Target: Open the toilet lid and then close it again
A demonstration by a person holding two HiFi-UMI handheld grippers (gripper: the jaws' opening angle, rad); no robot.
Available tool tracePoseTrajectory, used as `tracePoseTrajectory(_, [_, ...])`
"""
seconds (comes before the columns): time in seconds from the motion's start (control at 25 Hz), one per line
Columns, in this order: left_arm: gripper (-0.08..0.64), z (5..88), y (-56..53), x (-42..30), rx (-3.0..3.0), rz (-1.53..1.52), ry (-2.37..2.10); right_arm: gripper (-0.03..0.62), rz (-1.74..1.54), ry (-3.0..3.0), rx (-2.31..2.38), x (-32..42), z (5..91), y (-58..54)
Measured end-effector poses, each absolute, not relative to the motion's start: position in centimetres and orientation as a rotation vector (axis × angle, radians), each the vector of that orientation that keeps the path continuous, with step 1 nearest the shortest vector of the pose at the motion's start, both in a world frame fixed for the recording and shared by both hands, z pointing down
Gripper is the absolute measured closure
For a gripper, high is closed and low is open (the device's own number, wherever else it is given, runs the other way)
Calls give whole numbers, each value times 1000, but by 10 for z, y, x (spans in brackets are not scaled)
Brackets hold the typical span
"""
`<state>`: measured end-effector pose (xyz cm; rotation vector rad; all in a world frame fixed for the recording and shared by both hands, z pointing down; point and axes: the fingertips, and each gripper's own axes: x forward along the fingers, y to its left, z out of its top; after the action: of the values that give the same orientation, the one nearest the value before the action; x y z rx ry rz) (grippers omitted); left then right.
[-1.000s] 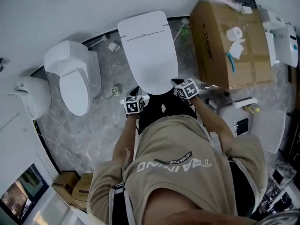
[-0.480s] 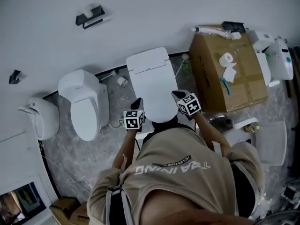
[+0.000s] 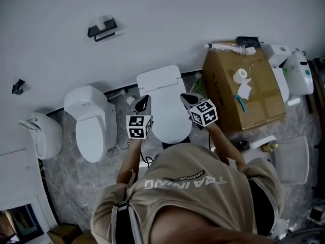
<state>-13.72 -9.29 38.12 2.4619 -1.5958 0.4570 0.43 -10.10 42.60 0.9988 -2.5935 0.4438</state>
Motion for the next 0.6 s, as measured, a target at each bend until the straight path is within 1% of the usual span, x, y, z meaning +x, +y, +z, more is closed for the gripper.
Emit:
tracePoseTrajectory(0.32, [555, 301, -115, -128, 2572, 311, -1686, 578, 305, -2682, 1021, -3, 344, -118])
tracePoseTrajectory(0.44, [555, 278, -122, -127, 2599, 287, -1733, 578, 290, -2757, 1042, -3, 311, -128])
tracePoseTrajectory(0.6, [555, 252, -130, -126, 2631, 237, -1760, 578, 193, -2802, 1097, 1, 276, -141])
